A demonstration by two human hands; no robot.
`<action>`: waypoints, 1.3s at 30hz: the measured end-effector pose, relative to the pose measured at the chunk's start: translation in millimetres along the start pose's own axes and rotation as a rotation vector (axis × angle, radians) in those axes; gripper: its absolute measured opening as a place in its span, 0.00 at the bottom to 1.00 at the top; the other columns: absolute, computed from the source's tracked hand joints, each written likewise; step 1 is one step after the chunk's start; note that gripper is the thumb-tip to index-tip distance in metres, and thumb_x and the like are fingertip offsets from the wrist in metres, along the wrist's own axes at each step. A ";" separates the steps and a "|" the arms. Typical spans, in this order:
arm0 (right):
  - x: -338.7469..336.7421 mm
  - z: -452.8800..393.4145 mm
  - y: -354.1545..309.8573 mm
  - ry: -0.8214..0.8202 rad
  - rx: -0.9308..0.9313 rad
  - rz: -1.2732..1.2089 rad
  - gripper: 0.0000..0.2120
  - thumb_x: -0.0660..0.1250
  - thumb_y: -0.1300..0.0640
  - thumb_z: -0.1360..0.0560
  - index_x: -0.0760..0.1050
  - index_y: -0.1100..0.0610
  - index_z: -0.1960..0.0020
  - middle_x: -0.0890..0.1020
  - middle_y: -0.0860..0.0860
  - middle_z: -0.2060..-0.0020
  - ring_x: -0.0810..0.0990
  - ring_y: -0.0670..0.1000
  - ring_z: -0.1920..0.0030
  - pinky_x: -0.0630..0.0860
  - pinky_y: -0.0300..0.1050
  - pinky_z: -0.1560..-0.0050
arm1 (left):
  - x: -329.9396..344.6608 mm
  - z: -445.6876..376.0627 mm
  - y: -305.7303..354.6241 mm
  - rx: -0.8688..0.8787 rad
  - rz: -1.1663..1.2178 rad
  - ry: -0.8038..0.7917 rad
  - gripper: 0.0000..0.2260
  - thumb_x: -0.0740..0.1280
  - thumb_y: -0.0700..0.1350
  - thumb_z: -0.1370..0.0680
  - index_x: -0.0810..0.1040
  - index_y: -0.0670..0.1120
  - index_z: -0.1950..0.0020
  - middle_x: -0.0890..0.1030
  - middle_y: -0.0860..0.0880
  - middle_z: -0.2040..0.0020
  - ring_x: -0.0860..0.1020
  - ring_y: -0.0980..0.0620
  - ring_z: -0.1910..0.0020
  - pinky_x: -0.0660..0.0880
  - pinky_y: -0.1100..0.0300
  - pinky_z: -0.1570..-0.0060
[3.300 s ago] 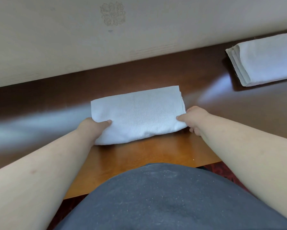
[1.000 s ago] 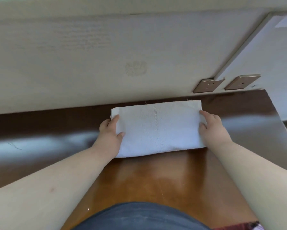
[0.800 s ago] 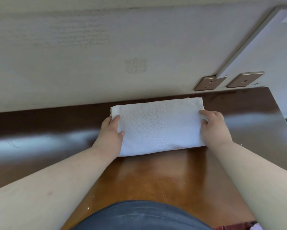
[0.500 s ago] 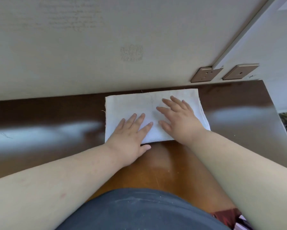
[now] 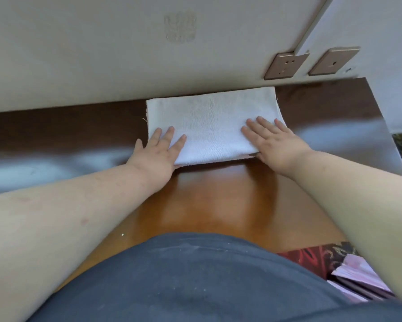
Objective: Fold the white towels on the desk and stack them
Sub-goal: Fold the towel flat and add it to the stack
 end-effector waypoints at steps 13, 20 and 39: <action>3.0 38.7 11.6 0.108 0.550 -0.722 0.32 0.64 0.42 0.19 0.58 0.47 0.19 0.56 0.53 0.19 0.63 0.53 0.23 0.60 0.47 0.25 | 5.6 39.9 -21.0 -0.325 0.696 0.224 0.27 0.64 0.57 0.20 0.59 0.59 0.23 0.69 0.47 0.27 0.72 0.44 0.33 0.71 0.51 0.38; -9.0 32.3 3.5 0.292 1.122 -1.420 0.36 0.71 0.38 0.29 0.65 0.49 0.26 0.79 0.48 0.53 0.81 0.48 0.65 0.82 0.46 0.59 | -4.2 32.9 -14.0 -0.826 1.496 0.147 0.29 0.68 0.61 0.24 0.69 0.47 0.28 0.77 0.51 0.55 0.76 0.53 0.64 0.76 0.59 0.66; -29.2 5.6 3.6 0.260 1.071 -1.983 0.09 0.71 0.45 0.25 0.79 0.49 0.49 0.87 0.45 0.59 0.84 0.47 0.68 0.66 0.34 0.76 | -28.0 6.0 -31.1 -0.728 1.806 -0.111 0.13 0.72 0.54 0.23 0.79 0.49 0.44 0.86 0.51 0.51 0.84 0.52 0.53 0.79 0.58 0.61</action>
Point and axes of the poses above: each hand's wrist, its own z-axis away from the middle knuckle, its own x-axis out of the palm, y = z × x, the point moved 1 cm from there along -z, towards the middle knuckle
